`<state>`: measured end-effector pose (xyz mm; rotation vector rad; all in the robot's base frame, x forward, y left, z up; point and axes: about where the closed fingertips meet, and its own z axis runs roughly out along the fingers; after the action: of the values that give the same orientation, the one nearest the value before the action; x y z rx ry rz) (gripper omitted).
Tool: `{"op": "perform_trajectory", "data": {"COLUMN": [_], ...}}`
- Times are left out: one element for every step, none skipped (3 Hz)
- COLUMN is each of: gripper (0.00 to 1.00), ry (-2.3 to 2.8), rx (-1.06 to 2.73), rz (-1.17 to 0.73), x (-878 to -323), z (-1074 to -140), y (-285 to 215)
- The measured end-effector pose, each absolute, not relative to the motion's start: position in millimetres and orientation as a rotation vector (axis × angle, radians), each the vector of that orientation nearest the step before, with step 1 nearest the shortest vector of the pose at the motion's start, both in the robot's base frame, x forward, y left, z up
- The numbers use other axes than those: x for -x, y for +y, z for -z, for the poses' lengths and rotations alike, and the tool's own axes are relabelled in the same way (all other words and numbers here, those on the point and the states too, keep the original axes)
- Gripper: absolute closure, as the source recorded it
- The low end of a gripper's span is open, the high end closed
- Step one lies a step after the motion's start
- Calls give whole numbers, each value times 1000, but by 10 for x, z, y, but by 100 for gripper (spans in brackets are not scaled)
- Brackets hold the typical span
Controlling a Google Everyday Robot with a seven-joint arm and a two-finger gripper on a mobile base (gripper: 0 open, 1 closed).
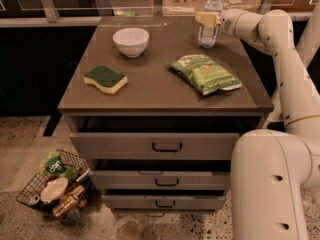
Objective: Place blue plastic bottle into white bowl
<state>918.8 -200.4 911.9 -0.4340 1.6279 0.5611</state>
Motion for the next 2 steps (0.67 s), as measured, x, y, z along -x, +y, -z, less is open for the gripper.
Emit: {"op": "perform_trajectory", "data": {"gripper": [85, 100], "ry": [1629, 1630], "rx": [436, 439], "rz": [-565, -569], "x": [-9197, -9206], "z": [-9103, -9088], "y": [-1971, -1938]}}
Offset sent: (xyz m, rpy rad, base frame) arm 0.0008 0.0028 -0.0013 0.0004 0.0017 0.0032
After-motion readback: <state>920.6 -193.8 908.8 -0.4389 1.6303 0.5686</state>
